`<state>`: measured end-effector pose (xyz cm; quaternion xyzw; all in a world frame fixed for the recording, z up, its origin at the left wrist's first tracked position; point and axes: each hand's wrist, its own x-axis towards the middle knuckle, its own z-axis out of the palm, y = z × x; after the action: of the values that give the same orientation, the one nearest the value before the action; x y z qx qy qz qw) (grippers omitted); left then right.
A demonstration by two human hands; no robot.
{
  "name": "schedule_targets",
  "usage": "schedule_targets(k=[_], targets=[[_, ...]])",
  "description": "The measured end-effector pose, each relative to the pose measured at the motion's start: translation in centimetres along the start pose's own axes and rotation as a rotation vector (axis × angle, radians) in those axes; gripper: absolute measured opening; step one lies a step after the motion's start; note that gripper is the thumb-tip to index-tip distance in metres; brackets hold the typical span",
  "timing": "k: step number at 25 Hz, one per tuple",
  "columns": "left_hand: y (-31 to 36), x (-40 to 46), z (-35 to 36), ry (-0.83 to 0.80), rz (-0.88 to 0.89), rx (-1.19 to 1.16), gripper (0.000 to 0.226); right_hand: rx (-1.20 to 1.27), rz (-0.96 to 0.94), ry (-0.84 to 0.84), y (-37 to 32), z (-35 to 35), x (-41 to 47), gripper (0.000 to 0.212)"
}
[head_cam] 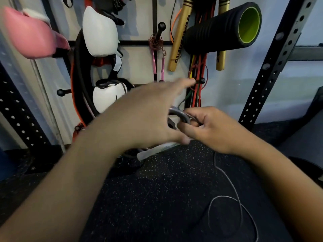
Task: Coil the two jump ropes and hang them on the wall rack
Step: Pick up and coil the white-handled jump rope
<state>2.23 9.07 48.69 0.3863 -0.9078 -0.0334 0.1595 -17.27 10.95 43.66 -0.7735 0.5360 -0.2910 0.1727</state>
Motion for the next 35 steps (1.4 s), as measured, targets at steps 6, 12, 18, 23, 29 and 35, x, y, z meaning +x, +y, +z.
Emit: schedule_targets(k=[6, 12, 18, 23, 29, 35], targets=[[-0.1, 1.3, 3.0, -0.130, -0.136, -0.204, 0.061, 0.096, 0.065, 0.057, 0.2, -0.2, -0.5, 0.014], [-2.2, 1.7, 3.8, -0.111, -0.109, -0.535, 0.021, 0.427, 0.071, 0.085, 0.1, 0.1, -0.4, 0.037], [-4.6, 1.6, 3.6, 0.243, -0.264, -1.324, 0.030, 0.746, 0.197, 0.171, 1.6, -0.7, 0.1, 0.057], [-1.3, 2.4, 6.0, 0.563, -0.497, -1.648, 0.027, 0.668, 0.173, 0.246, 0.1, 1.8, -0.3, 0.066], [0.3, 2.0, 7.0, 0.789, -0.588, -1.487, 0.031, 0.592, 0.043, 0.360, -0.3, 2.7, -0.2, 0.034], [-1.5, 2.0, 5.0, 0.458, -0.590, -1.394, 0.040, 0.590, 0.030, 0.288, 0.9, 1.2, 0.2, 0.028]])
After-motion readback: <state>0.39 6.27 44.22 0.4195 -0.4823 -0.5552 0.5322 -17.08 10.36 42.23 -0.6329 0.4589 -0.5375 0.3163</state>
